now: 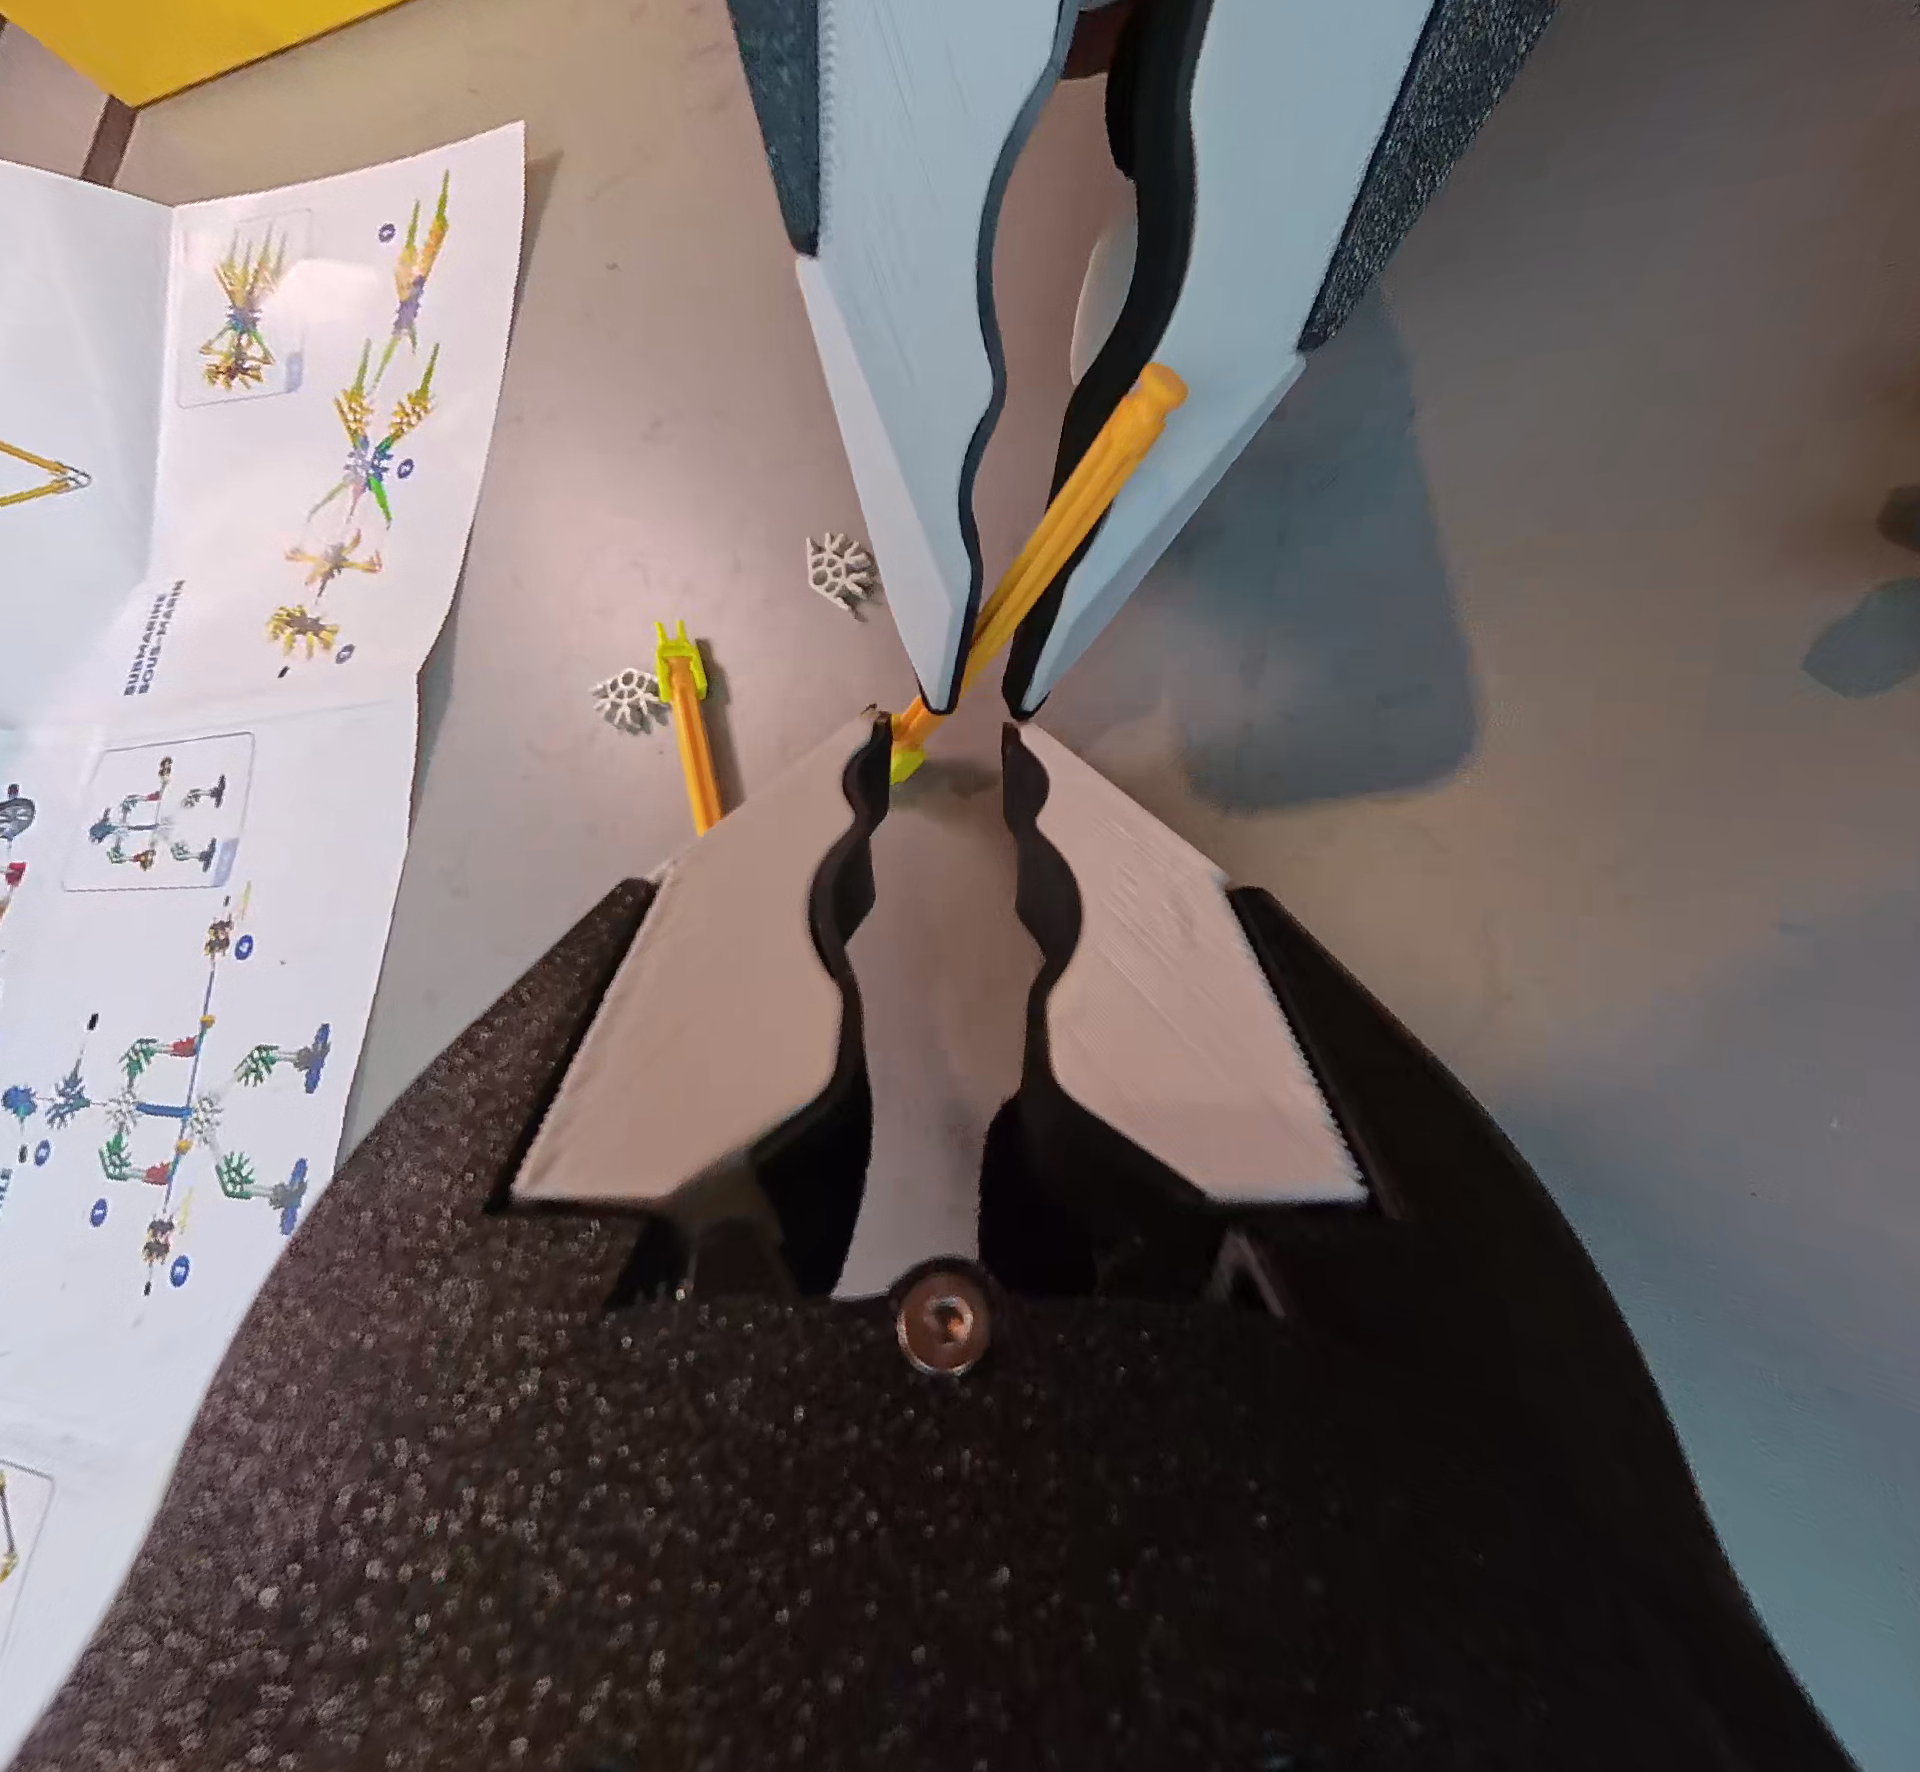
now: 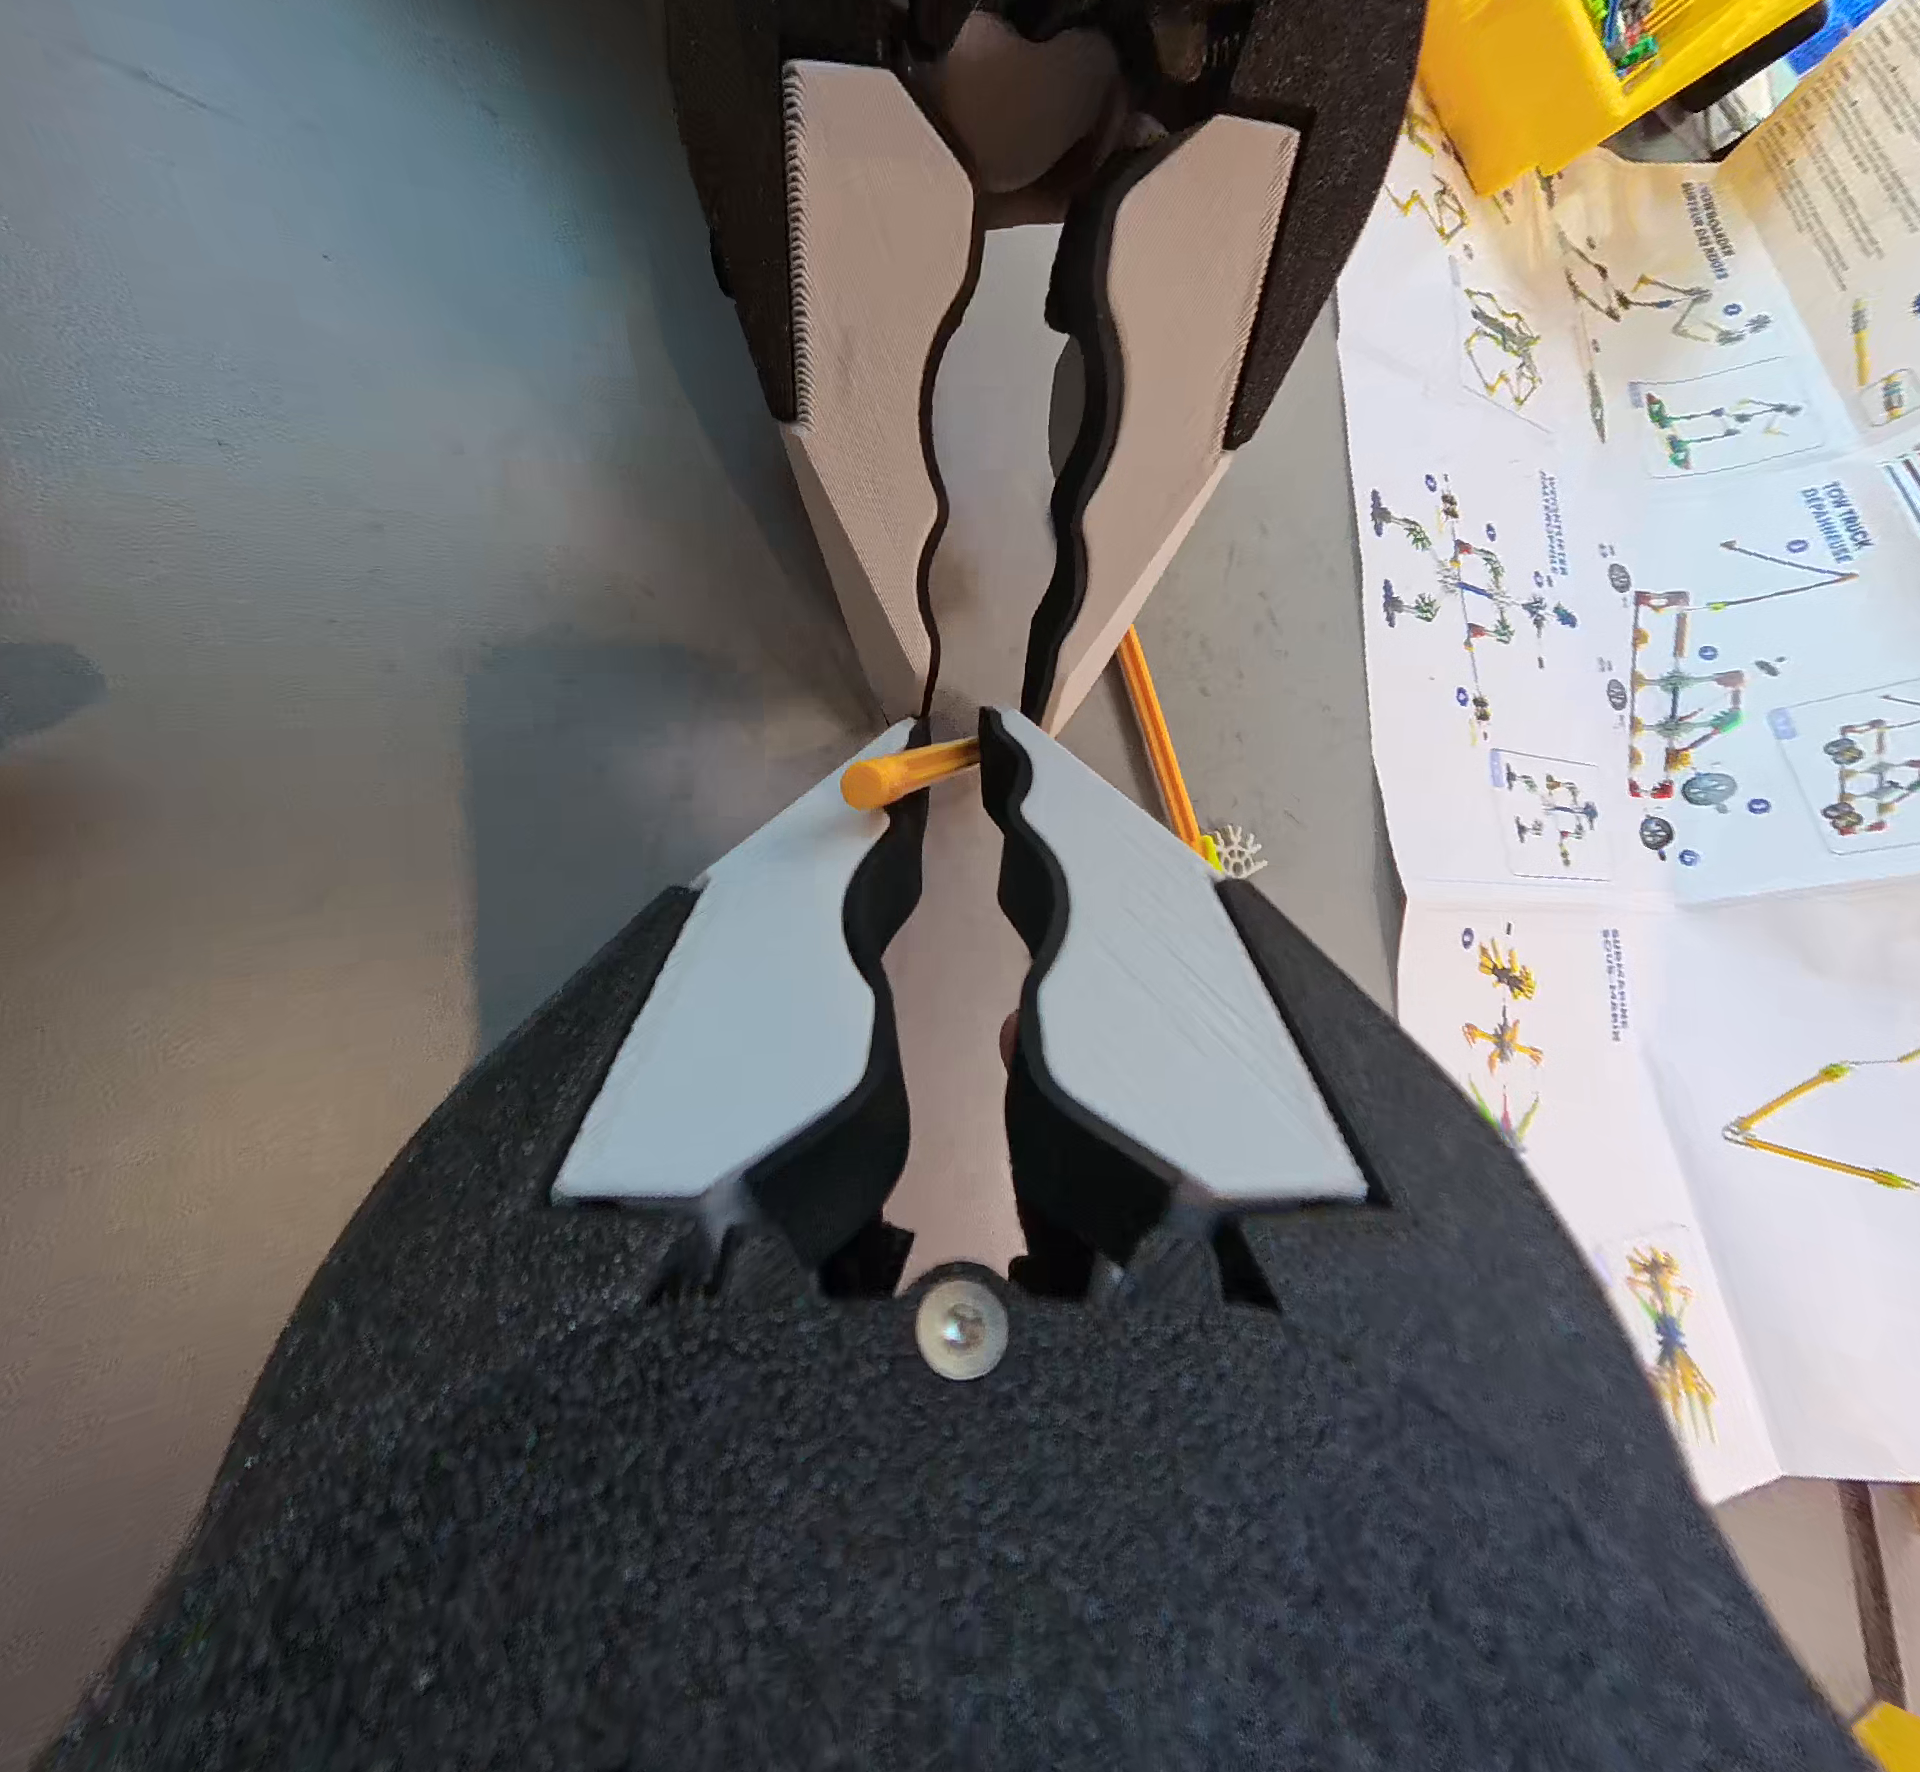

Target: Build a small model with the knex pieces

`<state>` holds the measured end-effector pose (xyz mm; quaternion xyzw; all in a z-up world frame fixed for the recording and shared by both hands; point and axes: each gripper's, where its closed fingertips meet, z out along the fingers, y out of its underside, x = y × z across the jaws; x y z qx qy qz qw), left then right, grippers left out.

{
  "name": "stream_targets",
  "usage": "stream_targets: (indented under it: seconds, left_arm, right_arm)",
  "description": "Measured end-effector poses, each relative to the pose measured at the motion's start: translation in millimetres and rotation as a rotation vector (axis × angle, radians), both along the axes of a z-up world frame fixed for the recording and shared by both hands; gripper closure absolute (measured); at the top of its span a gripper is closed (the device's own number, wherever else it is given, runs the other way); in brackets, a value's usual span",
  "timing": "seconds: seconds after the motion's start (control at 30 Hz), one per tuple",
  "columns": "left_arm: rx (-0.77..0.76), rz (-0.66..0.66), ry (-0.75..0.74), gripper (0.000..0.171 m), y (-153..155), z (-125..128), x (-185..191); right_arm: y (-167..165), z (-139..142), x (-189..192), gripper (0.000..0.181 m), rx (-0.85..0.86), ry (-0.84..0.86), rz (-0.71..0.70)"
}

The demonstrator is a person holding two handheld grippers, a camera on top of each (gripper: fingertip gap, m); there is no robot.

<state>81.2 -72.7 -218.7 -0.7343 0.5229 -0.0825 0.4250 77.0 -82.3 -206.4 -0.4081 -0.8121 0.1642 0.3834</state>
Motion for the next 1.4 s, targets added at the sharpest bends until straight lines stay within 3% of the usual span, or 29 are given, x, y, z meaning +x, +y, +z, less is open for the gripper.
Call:
stream_targets:
  seconds: [0.13, 0.33, 0.87, 1.03, 1.13, 1.4]
  left_arm:
    - [0.006, 0.032, -0.009, 0.163, 5.9, 2.9, -2.7]
    - [-0.022, 0.059, -0.039, 0.165, 8.1, 4.5, -4.7]
    - [0.031, 0.048, 0.002, 0.166, 5.0, 1.9, -1.6]
    - [-0.050, -0.005, -0.030, 0.165, -9.1, -9.2, 9.4]
    - [0.023, 0.000, 0.045, 0.165, -4.4, -7.9, 3.6]
    - [-0.049, 0.031, -0.131, 0.165, -2.5, 12.7, 2.2]
  right_arm:
    - [0.5, 3.3, -1.5, 0.173, -0.116, -0.039, 0.002]
    - [3.4, 8.3, -5.6, 0.174, -0.242, -0.138, 0.042]
    - [0.6, 8.1, -2.7, 0.173, -0.432, -0.193, -0.004]
    - [-4.3, 3.9, -1.5, 0.178, -0.595, -0.267, -0.018]
    - [-0.4, 3.6, -4.9, 0.178, -0.489, -0.243, 0.004]
    - [5.4, 23.2, -3.7, 0.177, -0.589, -0.126, -0.017]
